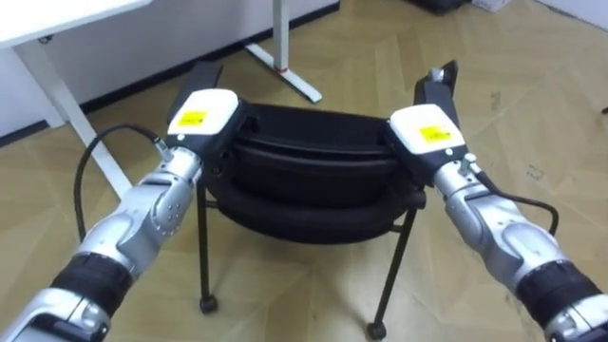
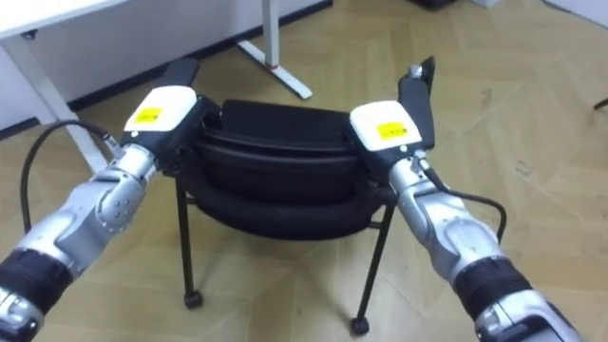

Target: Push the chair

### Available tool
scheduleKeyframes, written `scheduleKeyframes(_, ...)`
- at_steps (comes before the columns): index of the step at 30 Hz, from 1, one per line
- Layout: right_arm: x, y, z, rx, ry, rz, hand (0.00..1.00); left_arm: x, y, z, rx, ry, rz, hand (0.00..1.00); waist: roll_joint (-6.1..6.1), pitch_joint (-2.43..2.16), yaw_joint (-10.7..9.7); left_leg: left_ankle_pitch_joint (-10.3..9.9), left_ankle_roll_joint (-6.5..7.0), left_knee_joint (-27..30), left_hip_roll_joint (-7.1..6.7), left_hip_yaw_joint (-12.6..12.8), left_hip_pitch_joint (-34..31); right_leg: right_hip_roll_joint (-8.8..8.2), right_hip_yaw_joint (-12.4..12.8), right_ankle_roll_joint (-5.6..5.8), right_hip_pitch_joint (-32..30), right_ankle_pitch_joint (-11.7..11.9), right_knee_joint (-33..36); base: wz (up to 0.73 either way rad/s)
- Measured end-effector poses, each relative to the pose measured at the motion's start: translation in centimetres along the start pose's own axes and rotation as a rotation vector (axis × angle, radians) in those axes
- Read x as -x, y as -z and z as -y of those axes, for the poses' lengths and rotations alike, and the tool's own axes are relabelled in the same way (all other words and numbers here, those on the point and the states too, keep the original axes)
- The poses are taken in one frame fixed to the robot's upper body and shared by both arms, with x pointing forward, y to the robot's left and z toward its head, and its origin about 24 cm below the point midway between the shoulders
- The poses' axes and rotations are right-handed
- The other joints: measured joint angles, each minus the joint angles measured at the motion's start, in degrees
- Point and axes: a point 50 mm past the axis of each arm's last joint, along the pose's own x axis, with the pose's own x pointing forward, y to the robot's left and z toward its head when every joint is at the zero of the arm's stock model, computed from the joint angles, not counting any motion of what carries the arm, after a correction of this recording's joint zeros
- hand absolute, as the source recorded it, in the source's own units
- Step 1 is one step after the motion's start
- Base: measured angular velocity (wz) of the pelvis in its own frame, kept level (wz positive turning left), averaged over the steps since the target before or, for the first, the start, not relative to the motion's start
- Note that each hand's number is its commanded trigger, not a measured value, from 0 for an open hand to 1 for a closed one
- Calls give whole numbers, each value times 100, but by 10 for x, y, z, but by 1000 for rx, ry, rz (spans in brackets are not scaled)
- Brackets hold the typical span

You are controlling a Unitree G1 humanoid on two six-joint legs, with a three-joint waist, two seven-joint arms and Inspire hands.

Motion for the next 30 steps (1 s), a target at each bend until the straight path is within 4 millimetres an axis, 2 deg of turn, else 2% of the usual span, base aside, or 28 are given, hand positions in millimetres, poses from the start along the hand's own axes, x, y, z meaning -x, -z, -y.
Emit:
scheduleKeyframes(1, 0, 0, 0, 0, 2, 1, 100, 0, 0, 0, 1, 1, 0, 100, -4, -2, -46, -28, -50, 1, 0, -96, 16, 13, -4, 5, 26, 5, -415, 72)
scheduleKeyframes(2, -1, -2, 0, 1, 8, 6, 100, 0, 0, 2, 0, 7, -1, 100, -17, -1, -108, -87, -156, 0, 6, -254, 69, 74, 78, 5, 133, 55, -1335, 72)
scheduleKeyframes(3, -1, -4, 0, 7, 10, 13, 100, 1, 2, 2, 8, 11, -9, 100, -55, -23, -162, -161, -286, 26, 7, -365, 103, 81, 193, -16, 250, 172, -1916, 72)
scheduleKeyframes(4, -1, -4, 0, 11, 10, 17, 100, 2, 3, 3, 14, 12, -16, 100, -49, -53, -201, -215, -361, 82, 53, -435, 103, 83, 142, -21, 278, 228, -1857, 68)
scheduleKeyframes(5, -1, -4, 0, 19, 10, 19, 100, 3, 5, 4, 17, 17, -27, 100, -80, -106, -193, -306, -525, 175, 228, -451, 98, 243, 58, -170, 325, 149, -1716, 58)
scheduleKeyframes(6, -2, -3, 0, 22, 7, 16, 100, 3, 4, 6, 26, 18, -30, 100, -4, -154, -183, -361, -677, 168, 477, -417, 165, 379, -48, -348, 394, 46, -1620, 41)
scheduleKeyframes(7, -2, -3, 0, 25, 5, 16, 100, 3, 5, 7, 28, 22, -33, 100, -8, -152, -117, -375, -729, 134, 590, -381, 232, 453, -62, -450, 420, -13, -1565, 8)
scheduleKeyframes(9, -3, -2, 2, 32, 9, 20, 100, 3, 2, 8, 42, 12, -32, 100, 42, -166, 99, -426, -878, 68, 910, -357, 414, 633, -230, -710, 511, -310, -1355, -3)
scheduleKeyframes(10, -4, -3, 4, 36, 11, 23, 100, 3, 3, 7, 44, 8, -34, 100, 26, -167, 111, -416, -881, 113, 952, -350, 421, 668, -238, -735, 523, -396, -1291, 26)
scheduleKeyframes(11, -6, -3, 6, 37, 14, 24, 100, 3, 3, 6, 44, -1, -35, 100, -16, -153, 94, -286, -775, 445, 1021, -302, 347, 689, -292, -812, 562, -571, -1155, 37)
scheduleKeyframes(12, -6, -3, 5, 37, 10, 21, 100, 2, 2, 6, 42, -3, -35, 100, -64, -116, 114, 59, -580, 1036, 1067, -255, 106, 689, -342, -870, 642, -734, -1051, 33)
scheduleKeyframes(13, -7, -3, 5, 35, 5, 23, 100, 3, 3, 7, 42, -2, -37, 100, -87, -104, 126, 320, -530, 1373, 1076, -257, -48, 691, -355, -901, 699, -804, -1008, 22)
scheduleKeyframes(14, -6, -3, 2, 34, -6, 25, 100, 4, 4, 11, 41, 4, -45, 100, -104, -93, 142, 967, -423, 2075, 1108, -277, -440, 691, -439, -939, 856, -931, -957, 23)
scheduleKeyframes(15, -5, -2, 1, 30, -13, 25, 100, 5, 4, 13, 41, 8, -46, 100, -130, -87, 155, 1789, -354, 2765, 1082, -300, -861, 663, -504, -1015, 937, -1069, -855, 26)
scheduleKeyframes(16, -5, -2, 1, 26, -15, 24, 100, 5, 3, 13, 43, 7, -44, 100, -157, -85, 187, 2166, -402, 3099, 1032, -280, -1067, 638, -514, -1091, 962, -1128, -768, 23)
scheduleKeyframes(17, -5, 1, 1, 20, -18, 21, 100, 4, 1, 14, 46, 3, -38, 100, -239, -48, 241, 2558, -356, 3813, 872, -192, -1457, 495, -586, -1185, 1029, -1269, -597, 11)
scheduleKeyframes(18, -4, 4, 1, 14, -22, 19, 100, 3, -1, 13, 41, -5, -33, 100, -307, -24, 273, 2560, -316, 4634, 719, -32, -1878, 415, -631, -1258, 1089, -1360, -504, 14)
scheduleKeyframes(19, -5, 4, 1, 12, -25, 18, 100, 3, -1, 13, 39, -8, -29, 100, -335, -5, 274, 2524, -288, 4995, 646, 48, -2114, 374, -683, -1276, 1138, -1385, -503, 24)
scheduleKeyframes(20, -5, 5, 0, 8, -29, 17, 100, 2, -2, 13, 30, -12, -26, 100, -449, 81, 251, 2417, -166, 5529, 502, 282, -2542, 255, -742, -1273, 1253, -1407, -531, 40)
scheduleKeyframes(21, -5, 5, -1, 7, -34, 17, 100, 2, -3, 14, 27, -13, -29, 100, -569, 145, 197, 2297, -111, 5779, 377, 457, -2900, 126, -836, -1235, 1379, -1396, -634, 44)
scheduleKeyframes(22, -5, 5, -2, 5, -36, 19, 100, 3, -3, 15, 25, -11, -32, 100, -523, 156, 132, 2230, -96, 5791, 326, 532, -3060, 58, -881, -1215, 1445, -1394, -704, 47)
scheduleKeyframes(23, -4, 5, -3, 11, -39, 26, 100, 5, -1, 18, 25, -1, -40, 100, -578, 171, 66, 2141, -125, 5688, 332, 656, -3319, 16, -953, -1157, 1544, -1363, -836, 32)
scheduleKeyframes(25, -4, 6, -2, 22, -41, 35, 100, 5, -1, 20, 36, 2, -43, 100, -534, 158, 48, 2073, -112, 5331, 416, 804, -3522, -8, -980, -1141, 1605, -1358, -903, 15)
scheduleKeyframes(26, -4, 7, -3, 28, -45, 35, 100, 6, -2, 23, 45, 5, -47, 100, -508, 175, 19, 2072, -111, 4865, 435, 855, -3526, -13, -1021, -1116, 1632, -1389, -906, 14)
scheduleKeyframes(27, -3, 9, -3, 33, -44, 33, 100, 4, -4, 23, 49, 3, -46, 100, -468, 164, 15, 2072, -112, 4147, 441, 889, -3412, -7, -1056, -1083, 1615, -1441, -887, 13)
scheduleKeyframes(28, -3, 10, -3, 34, -41, 31, 100, 4, -5, 23, 51, 2, -45, 100, -434, 150, 15, 2073, -113, 3765, 440, 895, -3328, 7, -1066, -1035, 1607, -1478, -879, 10)
scheduleKeyframes(29, -3, 12, -1, 36, -33, 25, 100, 3, -7, 23, 54, -2, -44, 100, -375, 125, 6, 2082, -128, 2958, 412, 905, -3082, 51, -1110, -970, 1602, -1530, -878, 7)
scheduleKeyframes(30, -2, 13, -1, 39, -28, 23, 100, 3, -8, 24, 57, -6, -44, 100, -323, 110, 8, 2086, -134, 2163, 398, 920, -2730, 91, -1148, -952, 1627, -1557, -879, 7)
